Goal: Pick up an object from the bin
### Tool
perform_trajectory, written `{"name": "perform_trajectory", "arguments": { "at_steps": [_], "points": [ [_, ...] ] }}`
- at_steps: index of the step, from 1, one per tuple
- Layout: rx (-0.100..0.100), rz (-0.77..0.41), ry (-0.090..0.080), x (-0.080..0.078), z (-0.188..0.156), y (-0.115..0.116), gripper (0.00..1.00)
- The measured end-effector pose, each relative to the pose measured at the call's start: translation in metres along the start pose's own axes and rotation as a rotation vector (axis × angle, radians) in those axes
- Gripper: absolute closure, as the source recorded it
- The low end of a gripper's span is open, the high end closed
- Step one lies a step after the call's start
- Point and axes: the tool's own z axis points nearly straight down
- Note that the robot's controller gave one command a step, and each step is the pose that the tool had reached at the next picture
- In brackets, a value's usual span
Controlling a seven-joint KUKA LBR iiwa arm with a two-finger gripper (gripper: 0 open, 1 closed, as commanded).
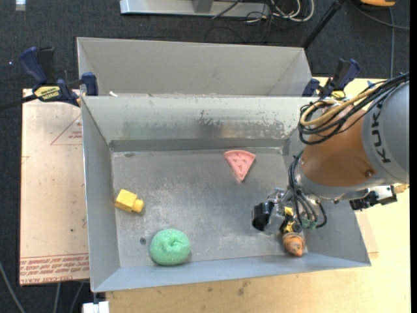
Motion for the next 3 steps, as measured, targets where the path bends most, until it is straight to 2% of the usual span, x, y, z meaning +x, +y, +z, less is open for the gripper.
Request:
{"name": "perform_trajectory", "arguments": {
  "at_steps": [1,2,3],
  "points": [
    [-0.001,-0.093,-0.007,-0.021,-0.046,0.017,1.00],
    [0.000,-0.095,-0.002,-0.005,-0.075,0.023,1.00],
    [-0.002,-0.122,-0.016,-0.027,-0.082,0.028,1.00]
  ]
}}
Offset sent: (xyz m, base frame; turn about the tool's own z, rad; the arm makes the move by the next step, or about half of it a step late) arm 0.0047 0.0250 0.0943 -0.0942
